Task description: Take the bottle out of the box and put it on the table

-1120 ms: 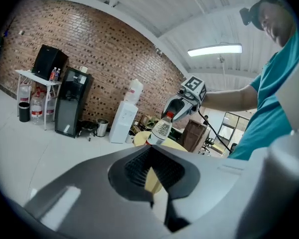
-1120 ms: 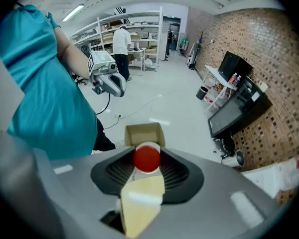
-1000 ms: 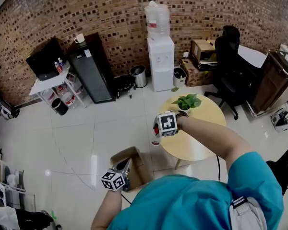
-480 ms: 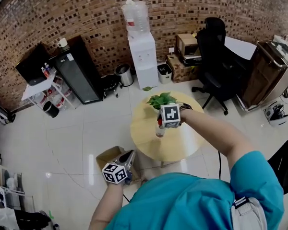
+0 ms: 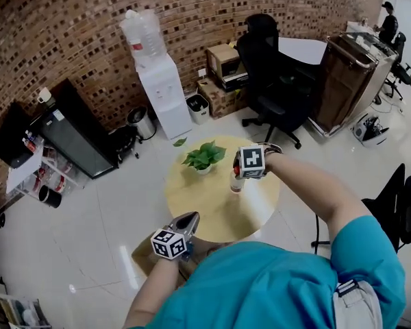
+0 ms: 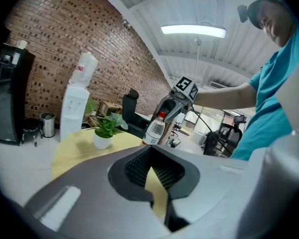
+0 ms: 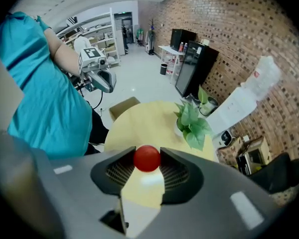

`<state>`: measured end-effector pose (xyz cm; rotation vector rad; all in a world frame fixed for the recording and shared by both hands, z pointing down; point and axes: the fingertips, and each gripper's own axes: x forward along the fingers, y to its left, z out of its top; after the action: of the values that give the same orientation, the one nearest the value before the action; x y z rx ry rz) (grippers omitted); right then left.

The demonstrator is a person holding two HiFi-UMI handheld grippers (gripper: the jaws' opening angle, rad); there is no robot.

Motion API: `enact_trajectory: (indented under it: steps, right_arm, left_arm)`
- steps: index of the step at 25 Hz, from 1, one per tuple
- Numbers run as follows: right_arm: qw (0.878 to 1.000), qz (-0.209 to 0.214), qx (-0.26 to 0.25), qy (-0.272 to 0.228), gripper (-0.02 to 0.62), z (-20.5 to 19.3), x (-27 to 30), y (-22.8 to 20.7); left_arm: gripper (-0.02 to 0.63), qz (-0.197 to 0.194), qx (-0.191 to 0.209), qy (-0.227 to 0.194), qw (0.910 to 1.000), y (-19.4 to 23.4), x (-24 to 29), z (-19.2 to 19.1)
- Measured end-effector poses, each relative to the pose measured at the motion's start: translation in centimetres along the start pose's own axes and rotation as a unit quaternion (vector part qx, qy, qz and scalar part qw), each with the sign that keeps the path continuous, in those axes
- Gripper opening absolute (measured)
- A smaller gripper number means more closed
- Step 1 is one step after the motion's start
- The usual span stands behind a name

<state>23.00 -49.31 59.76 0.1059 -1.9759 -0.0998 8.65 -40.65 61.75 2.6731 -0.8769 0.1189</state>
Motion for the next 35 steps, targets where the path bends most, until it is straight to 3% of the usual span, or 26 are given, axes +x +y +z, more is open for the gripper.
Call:
enact_trajectory:
  steps: [7,13,16,25,29,35]
  right_arm:
    - [0.994,-0.043,0.103,0.01,0.149,-3.5,0.8,-5.0]
    - [0.987,-0.05,0.148,0.023,0.149,-7.3,2.3,-7.8]
    - [0.988,-0.043,0.148,0.028,0.149,-9.8,2.9,-9.1]
    - [0.994,-0.038,0.101,0.022,0.149,-15.2,5.4,-14.4]
    - [0.996,-0.035,0.088,0.001,0.149,-15.0,5.7,-16.4]
    - [0.998,-0.037,0.049,0.002,0.153,-14.3,6.1,-16.0]
  left_arm:
    - [-0.002,-0.105,0.03,0.053,0.9926,2.6,3.8,0.0]
    - [-0.002,-0.132,0.047,0.07,0.9876,4.2,7.7,0.4]
    - [-0.002,-0.13,0.051,0.069,0.9878,4.1,10.3,1.0]
    - [-0.002,-0.074,0.023,0.068,0.9947,3.5,18.9,-0.3]
    - [-0.002,-0.065,0.022,0.075,0.9948,3.2,21.4,-0.8]
    - [-0.002,-0.065,0.021,0.077,0.9947,3.1,22.4,-1.1]
